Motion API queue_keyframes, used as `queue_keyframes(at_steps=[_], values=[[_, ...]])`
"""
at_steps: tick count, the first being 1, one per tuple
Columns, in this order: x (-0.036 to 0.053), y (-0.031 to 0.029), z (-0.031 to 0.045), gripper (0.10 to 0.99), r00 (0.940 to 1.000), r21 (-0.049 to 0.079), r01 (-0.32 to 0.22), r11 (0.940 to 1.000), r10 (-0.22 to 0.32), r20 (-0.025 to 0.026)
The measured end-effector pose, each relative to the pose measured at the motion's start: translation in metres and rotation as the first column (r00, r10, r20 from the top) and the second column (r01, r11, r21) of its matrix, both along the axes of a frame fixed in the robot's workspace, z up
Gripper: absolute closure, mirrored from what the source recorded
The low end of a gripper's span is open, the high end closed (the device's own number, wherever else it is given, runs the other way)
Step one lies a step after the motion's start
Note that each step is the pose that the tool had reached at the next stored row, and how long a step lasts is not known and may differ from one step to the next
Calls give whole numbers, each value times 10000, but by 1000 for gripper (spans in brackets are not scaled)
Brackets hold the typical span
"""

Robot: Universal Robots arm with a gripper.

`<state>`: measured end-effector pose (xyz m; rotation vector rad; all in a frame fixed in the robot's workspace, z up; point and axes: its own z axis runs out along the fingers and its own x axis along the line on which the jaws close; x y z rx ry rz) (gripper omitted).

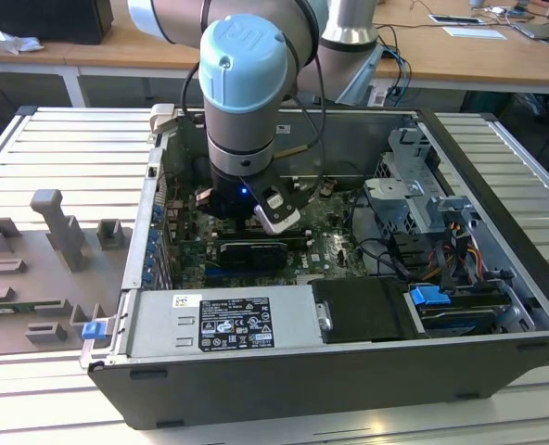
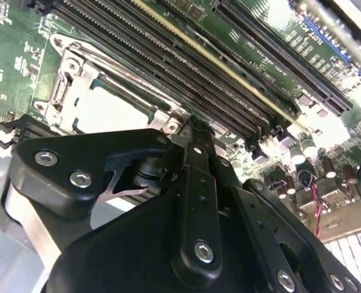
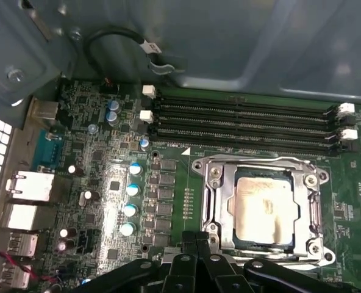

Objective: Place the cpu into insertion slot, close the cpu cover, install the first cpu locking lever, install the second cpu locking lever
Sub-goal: 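Install the second cpu locking lever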

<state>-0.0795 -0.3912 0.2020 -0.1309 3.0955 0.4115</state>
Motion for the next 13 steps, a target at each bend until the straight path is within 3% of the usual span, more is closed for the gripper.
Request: queue_keyframes(at_steps=[13], values=[[1,0,132,980,10000,-2,0,10000,0,-1]])
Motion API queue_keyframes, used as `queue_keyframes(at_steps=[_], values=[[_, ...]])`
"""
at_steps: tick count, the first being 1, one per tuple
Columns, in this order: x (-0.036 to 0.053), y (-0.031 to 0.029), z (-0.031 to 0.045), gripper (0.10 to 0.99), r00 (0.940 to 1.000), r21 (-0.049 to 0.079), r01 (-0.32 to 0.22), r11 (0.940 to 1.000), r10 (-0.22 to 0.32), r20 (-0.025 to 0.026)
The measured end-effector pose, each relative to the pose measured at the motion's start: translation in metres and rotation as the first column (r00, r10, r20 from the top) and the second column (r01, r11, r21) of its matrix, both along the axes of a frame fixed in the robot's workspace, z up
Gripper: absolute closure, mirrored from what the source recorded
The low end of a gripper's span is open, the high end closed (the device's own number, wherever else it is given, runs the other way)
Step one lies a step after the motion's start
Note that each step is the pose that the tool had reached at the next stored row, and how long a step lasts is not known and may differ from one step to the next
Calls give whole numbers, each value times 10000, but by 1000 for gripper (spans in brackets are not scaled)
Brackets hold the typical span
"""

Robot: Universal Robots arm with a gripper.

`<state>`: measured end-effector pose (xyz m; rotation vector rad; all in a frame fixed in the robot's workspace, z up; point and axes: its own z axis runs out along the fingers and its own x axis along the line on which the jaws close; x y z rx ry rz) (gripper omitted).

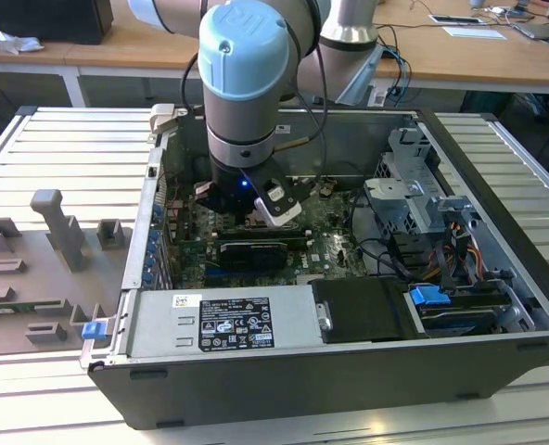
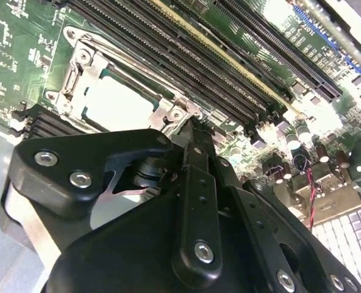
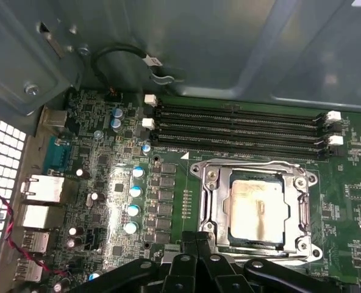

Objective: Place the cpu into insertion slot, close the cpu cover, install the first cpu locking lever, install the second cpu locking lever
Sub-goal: 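Install the second cpu locking lever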

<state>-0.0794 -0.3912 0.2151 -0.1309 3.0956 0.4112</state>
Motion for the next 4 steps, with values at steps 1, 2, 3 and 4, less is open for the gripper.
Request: queue_keyframes(at_steps=[1,2,3,4], values=[[0,0,12,980,10000,1,0,10000,0,0],[0,0,18,980,10000,1,-1,10000,1,1],[0,0,38,980,10000,1,0,10000,0,0],[0,1,47,980,10000,4,-1,10000,1,2]])
